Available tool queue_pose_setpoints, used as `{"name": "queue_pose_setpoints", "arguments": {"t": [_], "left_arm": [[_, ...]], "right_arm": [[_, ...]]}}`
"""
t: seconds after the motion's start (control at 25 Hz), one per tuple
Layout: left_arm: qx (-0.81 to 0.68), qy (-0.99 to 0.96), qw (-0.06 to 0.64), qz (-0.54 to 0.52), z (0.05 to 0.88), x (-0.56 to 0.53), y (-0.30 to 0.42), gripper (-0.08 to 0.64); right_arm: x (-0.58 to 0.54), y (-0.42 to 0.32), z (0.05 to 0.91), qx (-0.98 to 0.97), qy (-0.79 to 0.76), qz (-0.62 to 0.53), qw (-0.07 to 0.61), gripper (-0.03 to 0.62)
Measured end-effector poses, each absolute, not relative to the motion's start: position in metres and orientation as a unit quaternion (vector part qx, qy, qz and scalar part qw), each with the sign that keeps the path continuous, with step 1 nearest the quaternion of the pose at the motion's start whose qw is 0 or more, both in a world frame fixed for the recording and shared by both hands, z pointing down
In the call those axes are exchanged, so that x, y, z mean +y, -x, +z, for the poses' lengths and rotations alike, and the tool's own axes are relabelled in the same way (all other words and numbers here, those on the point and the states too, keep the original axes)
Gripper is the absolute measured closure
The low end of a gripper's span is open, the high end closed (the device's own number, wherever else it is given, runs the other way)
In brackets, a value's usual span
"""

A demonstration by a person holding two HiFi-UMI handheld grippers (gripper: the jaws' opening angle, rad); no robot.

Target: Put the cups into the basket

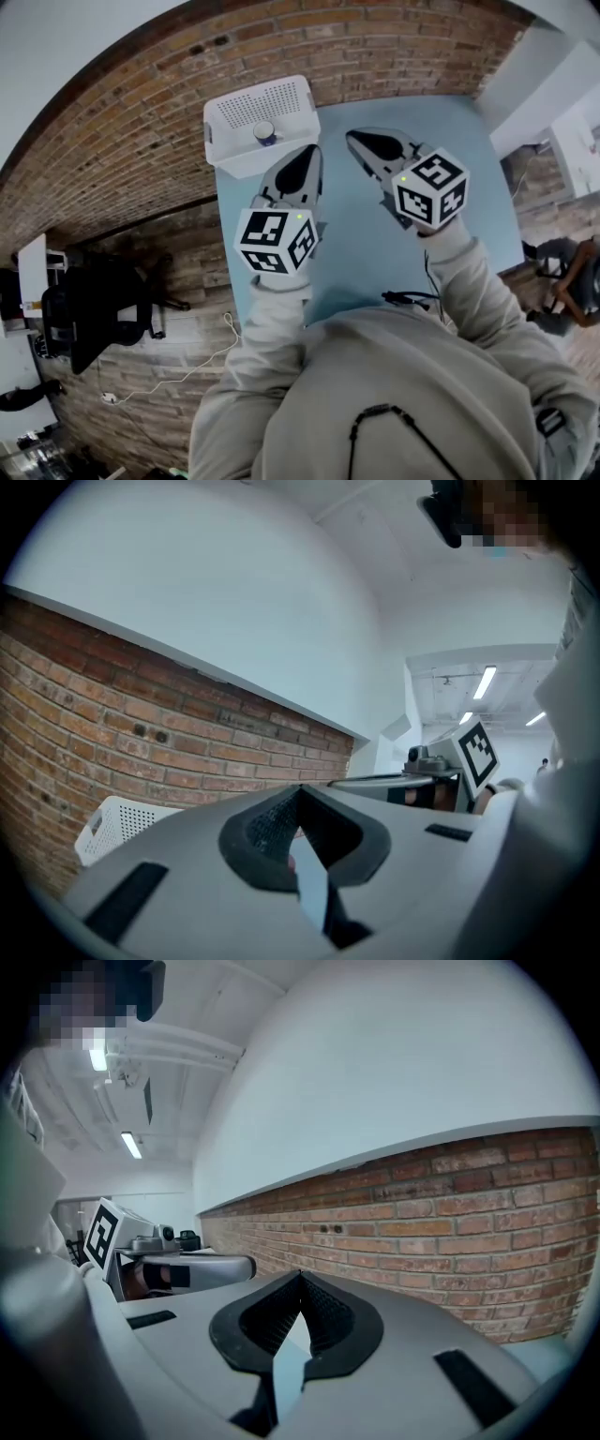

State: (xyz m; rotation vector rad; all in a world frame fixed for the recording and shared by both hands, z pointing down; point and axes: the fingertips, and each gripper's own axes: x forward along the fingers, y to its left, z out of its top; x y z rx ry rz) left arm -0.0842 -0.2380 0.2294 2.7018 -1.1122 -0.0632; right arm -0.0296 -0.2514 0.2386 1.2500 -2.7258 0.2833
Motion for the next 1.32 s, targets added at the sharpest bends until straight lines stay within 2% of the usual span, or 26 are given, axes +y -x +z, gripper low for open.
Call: {"name": "queue_pose_setpoints", "arguments": {"t": [0.4, 1.32], "left_arm": [[-0.365, -0.928, 0.071, -0.035, 0.201, -0.212, 0.094, 0.565], [-0.355, -0.932, 0.074, -0.021, 0.208, -0.222, 0.081, 0.565]], "right_arm": [[-0.202, 0.044, 0.224, -0.903, -0.420, 0.072, 0.055, 0.583], [-0.212, 0.038, 0.224, -0.904, -0.416, 0.073, 0.060, 0.583]]}}
